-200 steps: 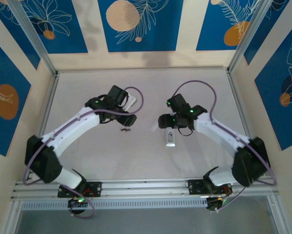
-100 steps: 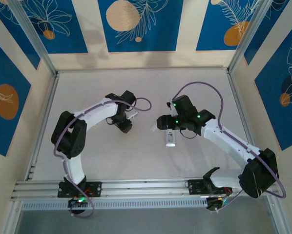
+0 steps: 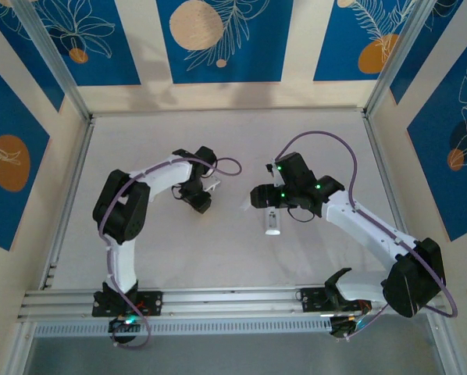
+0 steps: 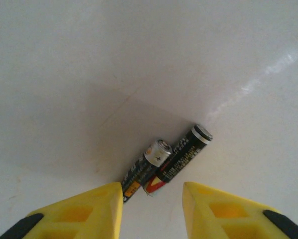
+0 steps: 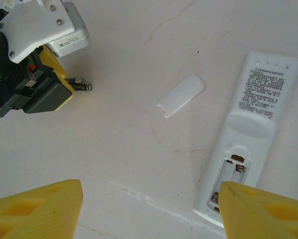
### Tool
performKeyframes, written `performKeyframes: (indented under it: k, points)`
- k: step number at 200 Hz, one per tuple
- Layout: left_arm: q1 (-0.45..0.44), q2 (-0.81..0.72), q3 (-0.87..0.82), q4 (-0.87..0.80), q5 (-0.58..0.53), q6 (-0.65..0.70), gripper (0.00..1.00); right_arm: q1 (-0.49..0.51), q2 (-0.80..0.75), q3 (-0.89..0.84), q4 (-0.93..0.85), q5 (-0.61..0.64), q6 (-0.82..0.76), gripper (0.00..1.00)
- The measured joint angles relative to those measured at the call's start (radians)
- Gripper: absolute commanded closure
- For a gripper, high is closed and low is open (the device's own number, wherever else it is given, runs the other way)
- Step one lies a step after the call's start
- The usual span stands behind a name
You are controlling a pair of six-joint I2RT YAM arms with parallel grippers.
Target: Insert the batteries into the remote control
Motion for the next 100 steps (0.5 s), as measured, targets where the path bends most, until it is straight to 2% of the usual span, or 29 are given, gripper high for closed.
performKeyframes:
  k: [18, 100]
  points:
    - [0.005, 0.007, 0.0, 0.008, 0.0, -0.003, 0.75, 0.0, 0.0, 0.0, 0.0, -0.002, 0.0, 0.27]
    - [0.019, 0.037, 0.008, 0.045, -0.004, -0.003, 0.73, 0.002, 0.0, 0.0, 0.0, -0.003, 0.0, 0.27]
